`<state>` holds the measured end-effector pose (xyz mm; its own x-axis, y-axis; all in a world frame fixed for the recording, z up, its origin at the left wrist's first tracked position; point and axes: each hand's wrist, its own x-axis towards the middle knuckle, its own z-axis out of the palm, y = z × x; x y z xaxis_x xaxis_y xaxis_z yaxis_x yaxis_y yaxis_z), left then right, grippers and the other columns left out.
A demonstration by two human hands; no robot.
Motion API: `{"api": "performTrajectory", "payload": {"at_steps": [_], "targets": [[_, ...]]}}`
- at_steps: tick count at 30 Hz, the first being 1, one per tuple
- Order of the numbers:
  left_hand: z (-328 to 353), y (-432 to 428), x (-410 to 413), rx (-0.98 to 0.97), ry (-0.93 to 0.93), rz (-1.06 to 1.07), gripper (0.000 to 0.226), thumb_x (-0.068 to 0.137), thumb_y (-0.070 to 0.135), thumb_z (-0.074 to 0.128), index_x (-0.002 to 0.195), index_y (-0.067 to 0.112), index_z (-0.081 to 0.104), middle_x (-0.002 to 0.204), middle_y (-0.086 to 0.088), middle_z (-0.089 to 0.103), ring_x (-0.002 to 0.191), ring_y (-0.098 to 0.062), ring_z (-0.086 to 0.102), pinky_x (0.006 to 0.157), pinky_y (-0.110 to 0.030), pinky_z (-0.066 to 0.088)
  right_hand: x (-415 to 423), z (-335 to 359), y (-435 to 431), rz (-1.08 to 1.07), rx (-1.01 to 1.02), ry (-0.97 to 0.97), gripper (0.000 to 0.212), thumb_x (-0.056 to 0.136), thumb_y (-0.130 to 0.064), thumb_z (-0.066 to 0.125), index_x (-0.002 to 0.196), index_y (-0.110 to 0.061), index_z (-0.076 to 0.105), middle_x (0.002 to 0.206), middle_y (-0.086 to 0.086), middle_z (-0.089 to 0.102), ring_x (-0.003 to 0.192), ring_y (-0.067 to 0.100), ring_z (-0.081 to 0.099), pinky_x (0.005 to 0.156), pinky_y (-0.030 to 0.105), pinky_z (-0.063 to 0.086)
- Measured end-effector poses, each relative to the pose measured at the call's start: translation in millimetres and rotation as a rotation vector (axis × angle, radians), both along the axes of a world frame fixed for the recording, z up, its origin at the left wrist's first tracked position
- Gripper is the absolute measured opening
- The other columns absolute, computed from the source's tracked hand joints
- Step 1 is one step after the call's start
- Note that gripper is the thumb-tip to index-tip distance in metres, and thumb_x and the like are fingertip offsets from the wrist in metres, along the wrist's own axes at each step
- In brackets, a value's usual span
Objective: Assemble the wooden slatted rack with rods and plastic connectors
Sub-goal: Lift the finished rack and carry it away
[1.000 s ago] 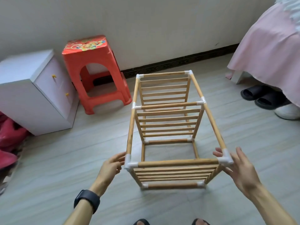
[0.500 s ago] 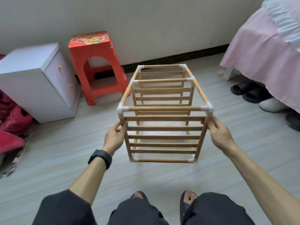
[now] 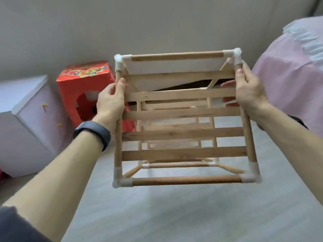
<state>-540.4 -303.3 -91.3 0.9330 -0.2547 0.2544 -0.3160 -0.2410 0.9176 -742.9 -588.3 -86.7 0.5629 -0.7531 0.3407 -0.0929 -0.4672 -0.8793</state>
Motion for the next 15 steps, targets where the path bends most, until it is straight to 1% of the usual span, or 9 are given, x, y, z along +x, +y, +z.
{"api": "performTrajectory", "payload": {"at_steps": [2, 4, 6, 8, 9, 10, 11, 13, 15], "targets": [[12.2, -26.7, 32.8, -0.021, 0.010, 0.014, 0.035, 0.098, 0.060, 0.050, 0.092, 0.032, 0.070, 0.077, 0.013, 0.061, 0.058, -0.008, 0.055, 0.062, -0.026, 0.051, 28.7, 11.8, -21.6, 0.013, 0.038, -0.041, 0.036, 0.108, -0.040, 0.028, 0.130, -0.041, 0.057, 0.095, -0.005, 0.073, 0.085, 0.016, 0.073, 0.075, 0.047, 0.063], [20.6, -46.0, 53.8, -0.041, 0.078, 0.022, 0.039, 0.099, 0.060, 0.049, 0.098, 0.028, 0.071, 0.077, 0.009, 0.060, 0.049, -0.005, 0.053, 0.052, -0.020, 0.048, 42.4, 17.2, -35.4, 0.001, 0.057, 0.032, 0.038, 0.108, -0.042, 0.029, 0.130, -0.036, 0.059, 0.104, -0.008, 0.066, 0.095, 0.014, 0.068, 0.084, 0.047, 0.061], [27.0, -54.2, 58.8, 0.002, 0.218, 0.039, 0.054, 0.096, 0.070, 0.042, 0.101, 0.023, 0.069, 0.082, 0.006, 0.064, 0.063, -0.012, 0.065, 0.062, -0.027, 0.055, 41.8, 15.2, -35.6, -0.027, 0.153, 0.216, 0.045, 0.108, -0.051, 0.027, 0.125, -0.022, 0.058, 0.102, -0.004, 0.059, 0.089, 0.016, 0.063, 0.083, 0.047, 0.061], [41.9, -55.8, 51.8, 0.065, 0.485, 0.041, 0.071, 0.090, 0.081, 0.033, 0.101, 0.020, 0.067, 0.090, -0.002, 0.071, 0.080, -0.026, 0.074, 0.076, -0.038, 0.061, 38.9, 18.8, -25.6, -0.053, 0.236, 0.329, 0.055, 0.106, -0.056, 0.024, 0.107, -0.015, 0.060, 0.096, 0.004, 0.064, 0.082, 0.022, 0.066, 0.082, 0.049, 0.059], [53.2, -57.2, 45.6, 0.081, 0.611, 0.044, 0.076, 0.089, 0.083, 0.031, 0.098, 0.017, 0.067, 0.092, -0.006, 0.074, 0.081, -0.028, 0.075, 0.078, -0.040, 0.061, 36.0, 25.7, -20.1, -0.087, 0.235, 0.363, 0.055, 0.107, -0.056, 0.023, 0.095, -0.017, 0.059, 0.090, 0.007, 0.066, 0.081, 0.027, 0.067, 0.082, 0.050, 0.057], [67.1, -60.2, 38.7, 0.099, 0.680, 0.063, 0.077, 0.090, 0.082, 0.030, 0.093, 0.014, 0.067, 0.092, -0.006, 0.073, 0.077, -0.027, 0.073, 0.074, -0.038, 0.060, 32.0, 37.3, -16.5, -0.126, 0.220, 0.380, 0.054, 0.107, -0.054, 0.023, 0.085, -0.019, 0.057, 0.084, 0.008, 0.067, 0.080, 0.031, 0.068, 0.081, 0.049, 0.055], [84.4, -63.2, 30.6, 0.127, 0.684, 0.111, 0.076, 0.091, 0.081, 0.029, 0.085, 0.014, 0.065, 0.089, -0.006, 0.071, 0.071, -0.025, 0.068, 0.067, -0.035, 0.056, 26.6, 54.2, -12.2, -0.161, 0.222, 0.402, 0.055, 0.107, -0.053, 0.024, 0.078, -0.018, 0.055, 0.079, 0.007, 0.067, 0.078, 0.033, 0.068, 0.078, 0.048, 0.054], [130.9, -67.4, 18.1, 0.188, 0.611, 0.191, 0.075, 0.093, 0.079, 0.026, 0.074, 0.015, 0.062, 0.081, -0.006, 0.066, 0.060, -0.024, 0.057, 0.056, -0.029, 0.045, 15.5, 97.9, -8.0, -0.200, 0.254, 0.423, 0.060, 0.107, -0.053, 0.025, 0.077, -0.013, 0.057, 0.074, 0.007, 0.068, 0.072, 0.032, 0.068, 0.074, 0.044, 0.054], [187.0, -71.7, 9.2, 0.253, 0.566, 0.191, 0.077, 0.094, 0.078, 0.024, 0.072, 0.015, 0.063, 0.078, -0.004, 0.066, 0.060, -0.025, 0.057, 0.054, -0.029, 0.043, -4.4, 151.9, -5.3, -0.216, 0.287, 0.457, 0.061, 0.107, -0.051, 0.026, 0.078, -0.010, 0.059, 0.072, 0.007, 0.068, 0.069, 0.030, 0.068, 0.071, 0.041, 0.053]]}}
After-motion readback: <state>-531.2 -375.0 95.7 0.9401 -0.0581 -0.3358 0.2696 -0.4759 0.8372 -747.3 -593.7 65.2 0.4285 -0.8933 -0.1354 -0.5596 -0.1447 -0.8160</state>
